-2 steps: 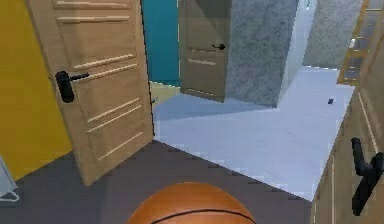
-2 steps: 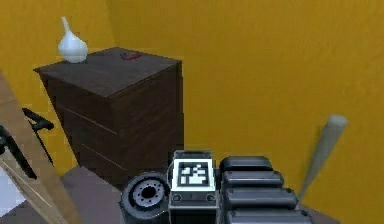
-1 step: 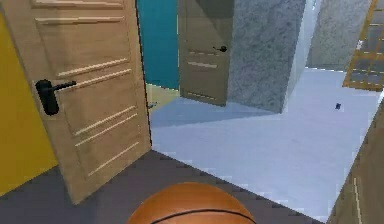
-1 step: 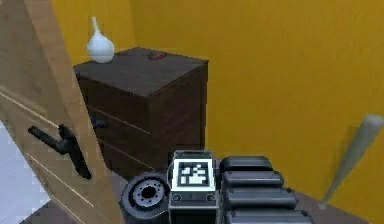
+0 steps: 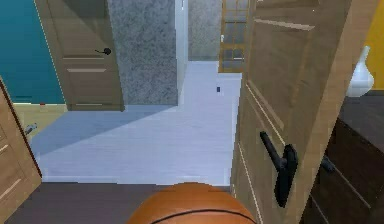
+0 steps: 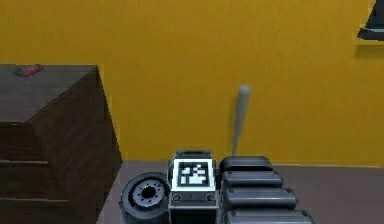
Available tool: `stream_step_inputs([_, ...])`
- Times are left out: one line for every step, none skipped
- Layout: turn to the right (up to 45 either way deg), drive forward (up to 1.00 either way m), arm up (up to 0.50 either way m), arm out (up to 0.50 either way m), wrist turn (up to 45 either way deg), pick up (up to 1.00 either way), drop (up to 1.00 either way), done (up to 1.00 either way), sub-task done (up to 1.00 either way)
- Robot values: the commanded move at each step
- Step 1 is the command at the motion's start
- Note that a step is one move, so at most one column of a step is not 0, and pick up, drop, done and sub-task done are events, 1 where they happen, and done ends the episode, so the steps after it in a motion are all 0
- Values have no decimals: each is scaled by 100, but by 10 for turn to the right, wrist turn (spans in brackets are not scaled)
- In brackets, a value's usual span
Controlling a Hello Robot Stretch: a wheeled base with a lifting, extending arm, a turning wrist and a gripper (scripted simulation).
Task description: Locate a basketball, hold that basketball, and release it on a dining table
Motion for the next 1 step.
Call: stream_step_inputs([0,30,0,0,0,0,0,0,0])
